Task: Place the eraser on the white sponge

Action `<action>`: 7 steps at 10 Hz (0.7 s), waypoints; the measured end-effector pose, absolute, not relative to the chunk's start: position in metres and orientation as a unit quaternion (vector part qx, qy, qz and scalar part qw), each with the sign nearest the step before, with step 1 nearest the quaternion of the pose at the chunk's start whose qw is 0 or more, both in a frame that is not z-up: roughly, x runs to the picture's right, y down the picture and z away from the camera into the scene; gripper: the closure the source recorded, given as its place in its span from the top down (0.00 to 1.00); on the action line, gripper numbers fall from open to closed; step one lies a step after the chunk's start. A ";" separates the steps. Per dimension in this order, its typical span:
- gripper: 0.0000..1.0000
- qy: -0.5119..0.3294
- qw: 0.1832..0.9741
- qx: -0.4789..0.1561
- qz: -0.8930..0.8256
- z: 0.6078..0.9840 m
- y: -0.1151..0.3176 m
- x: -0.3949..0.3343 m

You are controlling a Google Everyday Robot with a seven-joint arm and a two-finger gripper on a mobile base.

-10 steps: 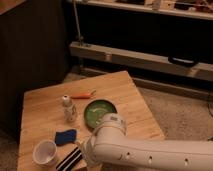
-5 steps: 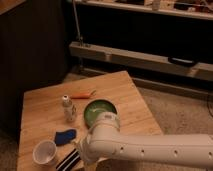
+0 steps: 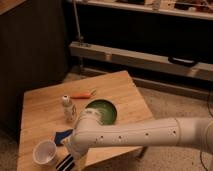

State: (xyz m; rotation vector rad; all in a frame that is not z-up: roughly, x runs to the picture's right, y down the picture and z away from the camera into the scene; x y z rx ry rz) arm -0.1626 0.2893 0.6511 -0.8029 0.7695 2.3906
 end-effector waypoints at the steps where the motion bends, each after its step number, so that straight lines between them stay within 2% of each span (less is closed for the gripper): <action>1: 0.80 0.287 0.253 -0.291 0.877 0.654 0.292 -0.160; 7: 0.80 0.315 0.242 -0.303 0.866 0.691 0.331 -0.146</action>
